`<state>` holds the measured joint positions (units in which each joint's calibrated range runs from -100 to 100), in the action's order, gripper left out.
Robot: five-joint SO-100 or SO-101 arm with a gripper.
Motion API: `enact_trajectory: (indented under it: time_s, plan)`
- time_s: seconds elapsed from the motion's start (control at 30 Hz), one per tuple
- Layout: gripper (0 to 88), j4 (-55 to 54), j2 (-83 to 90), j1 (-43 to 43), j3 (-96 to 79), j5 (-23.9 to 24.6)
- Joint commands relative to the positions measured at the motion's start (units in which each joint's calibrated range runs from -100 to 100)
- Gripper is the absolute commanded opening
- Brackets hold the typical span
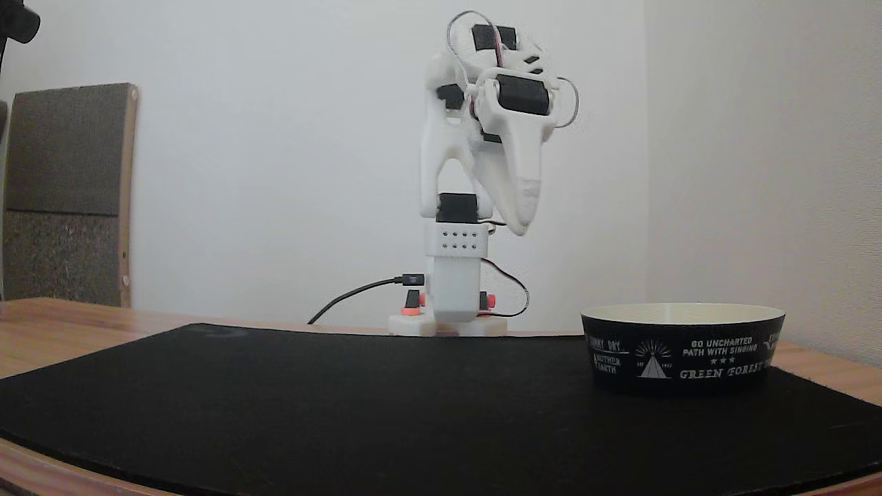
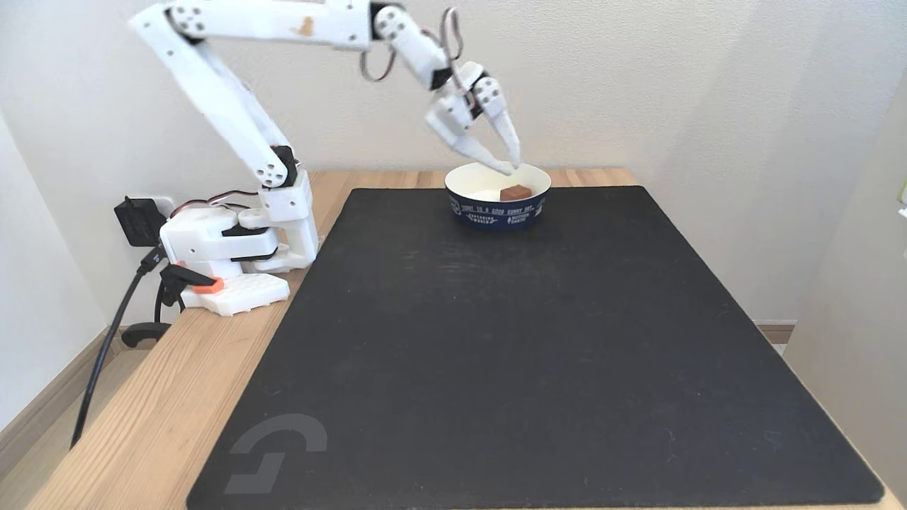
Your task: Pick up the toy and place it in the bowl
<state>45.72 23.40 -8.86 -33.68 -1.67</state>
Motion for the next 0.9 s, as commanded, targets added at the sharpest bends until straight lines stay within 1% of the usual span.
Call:
enact_trajectory:
  time_s: [0.0, 0.13, 0.17, 0.27, 0.3, 0.43, 0.53, 0.6, 0.7, 0.87]
  plan:
    - [2.3, -10.6, 15.2, 1.3, -25.5, 1.7]
    - [2.3, -13.9, 27.5, 1.2, -38.7, 1.9]
    - [2.3, -13.9, 33.7, 1.2, -43.6, 1.9]
    - [2.3, -13.9, 42.8, 1.4, -50.7, 1.9]
    - [2.3, -13.9, 49.2, 1.4, -55.3, 1.9]
    - [2.3, -13.0, 62.2, 2.0, -64.3, 1.9]
    - [2.3, -4.7, 73.7, 6.1, -65.9, 1.9]
    - [2.3, -1.9, 76.6, 6.5, -65.9, 1.9]
    - [2.3, -0.8, 75.9, 5.1, -65.9, 1.9]
    - [2.3, 2.3, 74.9, 5.6, -65.9, 1.4]
